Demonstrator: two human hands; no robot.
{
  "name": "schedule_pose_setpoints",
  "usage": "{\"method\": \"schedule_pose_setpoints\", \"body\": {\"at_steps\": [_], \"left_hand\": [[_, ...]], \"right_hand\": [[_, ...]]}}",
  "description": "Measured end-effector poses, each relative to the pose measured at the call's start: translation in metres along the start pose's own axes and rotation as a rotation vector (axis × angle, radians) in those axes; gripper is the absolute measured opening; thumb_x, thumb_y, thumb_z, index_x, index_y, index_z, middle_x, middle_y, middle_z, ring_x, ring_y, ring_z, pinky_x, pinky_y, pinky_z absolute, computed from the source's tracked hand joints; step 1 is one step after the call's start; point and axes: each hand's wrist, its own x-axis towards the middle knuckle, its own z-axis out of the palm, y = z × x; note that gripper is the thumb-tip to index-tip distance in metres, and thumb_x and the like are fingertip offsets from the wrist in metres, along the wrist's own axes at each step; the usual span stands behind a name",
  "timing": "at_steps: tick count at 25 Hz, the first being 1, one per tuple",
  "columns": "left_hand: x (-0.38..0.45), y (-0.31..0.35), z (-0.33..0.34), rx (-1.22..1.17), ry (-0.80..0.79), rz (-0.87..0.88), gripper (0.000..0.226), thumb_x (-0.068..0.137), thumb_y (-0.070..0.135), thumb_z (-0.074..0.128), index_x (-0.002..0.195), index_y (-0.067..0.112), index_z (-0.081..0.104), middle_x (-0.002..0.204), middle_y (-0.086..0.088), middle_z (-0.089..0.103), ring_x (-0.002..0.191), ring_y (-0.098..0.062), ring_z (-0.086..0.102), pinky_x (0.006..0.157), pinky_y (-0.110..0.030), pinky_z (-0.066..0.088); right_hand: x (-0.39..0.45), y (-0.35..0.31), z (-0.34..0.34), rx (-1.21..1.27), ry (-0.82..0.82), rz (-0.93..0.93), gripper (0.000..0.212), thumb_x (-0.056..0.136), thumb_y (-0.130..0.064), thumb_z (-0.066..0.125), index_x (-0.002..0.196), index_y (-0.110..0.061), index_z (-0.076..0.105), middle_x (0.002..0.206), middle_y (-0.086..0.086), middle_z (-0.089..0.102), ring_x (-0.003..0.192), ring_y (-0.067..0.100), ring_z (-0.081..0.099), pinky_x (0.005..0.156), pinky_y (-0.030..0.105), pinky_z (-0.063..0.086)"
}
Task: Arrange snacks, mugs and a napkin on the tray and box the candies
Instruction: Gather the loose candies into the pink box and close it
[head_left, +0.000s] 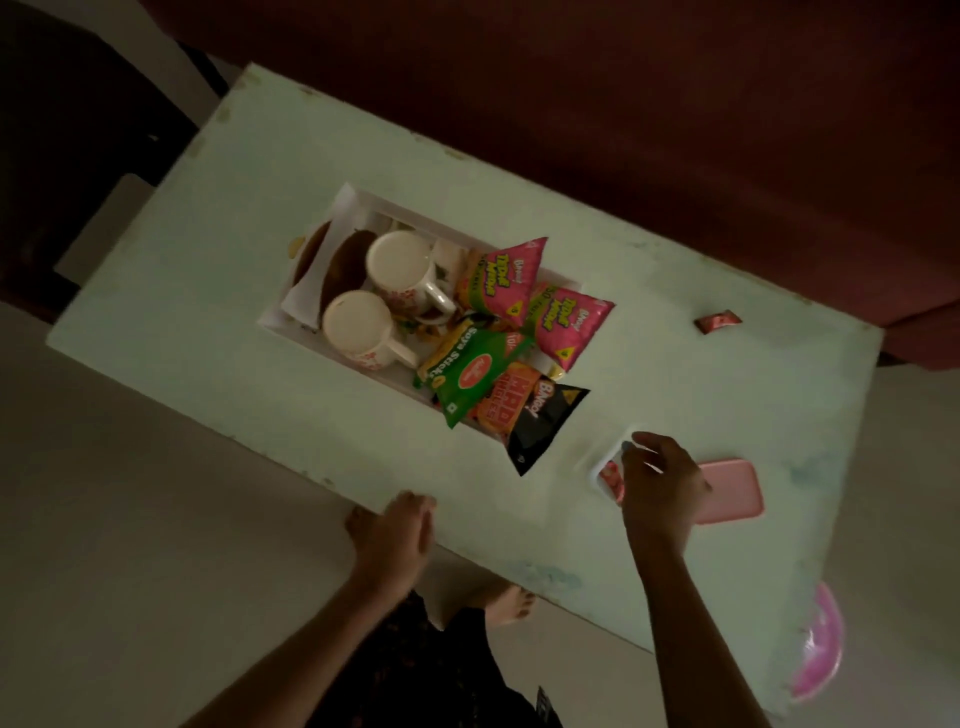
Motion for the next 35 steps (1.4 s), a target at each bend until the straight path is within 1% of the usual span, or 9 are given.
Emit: {"method": "schedule_pose_setpoints", "body": {"at_steps": [4,10,13,15,18,27,30,33,35], "left_hand": [[-0.018,0.115,0.032,-0.304,-0.001,0.268,0.024,0.09,0.015,0.051,0.11,0.008,0.063,0.094,-0.008,0.072,0.084,-0.015,0.068,0.076,-0.026,0.056],[0.054,0.213,0.052,-0.364,0.02,0.168,0.027,0.093,0.015,0.048,0.116,0.008,0.06,0.109,-0.011,0.069,0.1,-0.02,0.066,0.093,-0.031,0.05],[0.069,0.218,0.062,-0.212,-0.045,0.182,0.028,0.094,0.021,0.048,0.116,0.01,0.059,0.108,-0.009,0.071,0.098,-0.022,0.066,0.092,-0.031,0.049],[0.07,0.215,0.065,-0.215,-0.063,0.152,0.028,0.093,0.025,0.049,0.114,0.009,0.06,0.106,-0.01,0.071,0.095,-0.023,0.067,0.09,-0.036,0.051],[0.065,0.217,0.062,-0.292,0.018,0.169,0.023,0.09,0.018,0.055,0.107,0.006,0.062,0.101,-0.013,0.071,0.088,-0.023,0.069,0.083,-0.038,0.056],[0.079,0.217,0.056,-0.153,0.147,0.301,0.011,0.083,0.01,0.057,0.092,0.008,0.063,0.095,-0.009,0.063,0.089,-0.022,0.059,0.074,-0.032,0.052],[0.083,0.211,0.054,-0.175,0.166,0.285,0.012,0.081,0.005,0.06,0.091,0.009,0.064,0.093,-0.008,0.063,0.088,-0.021,0.06,0.075,-0.029,0.052],[0.081,0.205,0.054,-0.159,0.147,0.256,0.015,0.079,0.004,0.06,0.092,0.009,0.064,0.094,-0.008,0.063,0.089,-0.02,0.06,0.076,-0.021,0.047],[0.08,0.203,0.053,-0.156,0.135,0.23,0.016,0.079,0.004,0.06,0.094,0.01,0.064,0.096,-0.008,0.062,0.09,-0.019,0.059,0.076,-0.019,0.046]], "right_hand": [[0.016,0.01,-0.014,0.039,-0.014,0.046,0.015,0.083,-0.007,0.062,0.095,-0.009,0.071,0.093,0.015,0.073,0.081,0.023,0.069,0.074,0.032,0.054],[0.042,0.022,-0.034,0.023,0.071,0.04,0.015,0.082,-0.012,0.067,0.095,-0.006,0.072,0.088,0.013,0.074,0.064,0.002,0.055,0.063,-0.01,0.03],[0.062,0.027,-0.039,-0.015,0.104,0.045,0.016,0.082,-0.019,0.069,0.096,-0.011,0.072,0.088,0.008,0.075,0.061,0.002,0.054,0.061,-0.013,0.023],[0.083,0.03,-0.038,-0.027,0.056,0.067,0.021,0.083,-0.021,0.066,0.104,-0.015,0.069,0.101,0.005,0.074,0.076,0.011,0.062,0.069,-0.008,0.032],[0.125,0.029,-0.027,-0.104,-0.137,-0.031,0.042,0.084,-0.015,0.065,0.125,-0.008,0.055,0.127,0.014,0.059,0.113,0.027,0.058,0.098,0.031,0.046],[0.211,0.006,0.008,-0.435,-0.394,-0.192,0.072,0.084,-0.013,0.067,0.144,-0.012,0.028,0.159,0.013,-0.001,0.145,0.034,0.013,0.11,0.046,0.033],[0.211,0.01,0.013,-0.52,-0.416,-0.209,0.057,0.085,-0.01,0.064,0.137,-0.003,0.04,0.154,0.013,0.021,0.134,0.033,0.038,0.102,0.042,0.043],[0.185,0.02,0.014,-0.52,-0.28,-0.204,0.025,0.084,0.0,0.06,0.109,0.005,0.059,0.125,0.019,0.053,0.107,0.037,0.058,0.084,0.04,0.052],[0.168,0.025,0.011,-0.58,-0.239,-0.208,0.014,0.085,0.001,0.056,0.098,0.005,0.062,0.111,0.021,0.058,0.096,0.04,0.061,0.075,0.041,0.052]]}}
